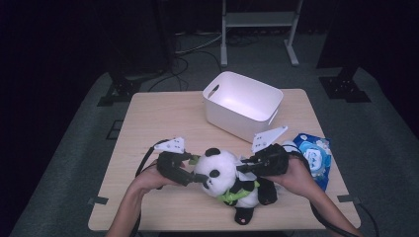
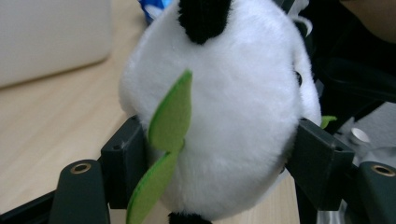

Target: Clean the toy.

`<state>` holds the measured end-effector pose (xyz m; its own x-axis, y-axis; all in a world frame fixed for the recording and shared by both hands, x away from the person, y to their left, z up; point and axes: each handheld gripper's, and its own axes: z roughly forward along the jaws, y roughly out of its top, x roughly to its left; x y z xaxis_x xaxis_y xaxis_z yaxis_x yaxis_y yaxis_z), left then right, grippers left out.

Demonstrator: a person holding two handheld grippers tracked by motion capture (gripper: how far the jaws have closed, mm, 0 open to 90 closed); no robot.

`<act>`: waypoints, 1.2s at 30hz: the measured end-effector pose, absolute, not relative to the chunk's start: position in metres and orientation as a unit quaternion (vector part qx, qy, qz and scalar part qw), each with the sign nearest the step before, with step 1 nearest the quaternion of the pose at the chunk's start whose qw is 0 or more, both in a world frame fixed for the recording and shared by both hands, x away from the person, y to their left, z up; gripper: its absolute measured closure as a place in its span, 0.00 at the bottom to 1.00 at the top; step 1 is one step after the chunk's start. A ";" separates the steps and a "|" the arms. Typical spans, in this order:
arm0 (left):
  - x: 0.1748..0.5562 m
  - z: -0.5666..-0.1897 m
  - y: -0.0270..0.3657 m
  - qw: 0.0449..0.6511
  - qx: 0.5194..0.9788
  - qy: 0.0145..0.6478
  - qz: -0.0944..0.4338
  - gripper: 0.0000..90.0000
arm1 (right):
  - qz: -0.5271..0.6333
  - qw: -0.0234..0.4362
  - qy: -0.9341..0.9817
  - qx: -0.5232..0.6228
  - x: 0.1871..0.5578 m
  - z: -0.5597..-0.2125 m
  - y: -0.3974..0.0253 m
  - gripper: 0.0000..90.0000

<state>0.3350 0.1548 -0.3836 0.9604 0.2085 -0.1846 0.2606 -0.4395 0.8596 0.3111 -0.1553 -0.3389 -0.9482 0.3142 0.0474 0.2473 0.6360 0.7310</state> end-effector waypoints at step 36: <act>0.325 -0.317 0.134 0.460 0.882 0.091 0.048 0.31 | 0.432 0.051 0.891 0.131 0.322 -0.286 -0.154 0.90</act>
<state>0.3253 0.1343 -0.3166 0.9788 0.2051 0.0003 0.1169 -0.5592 0.8207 0.3224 -0.1538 -0.2856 -0.9605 0.2772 0.0231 0.1897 0.5921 0.7832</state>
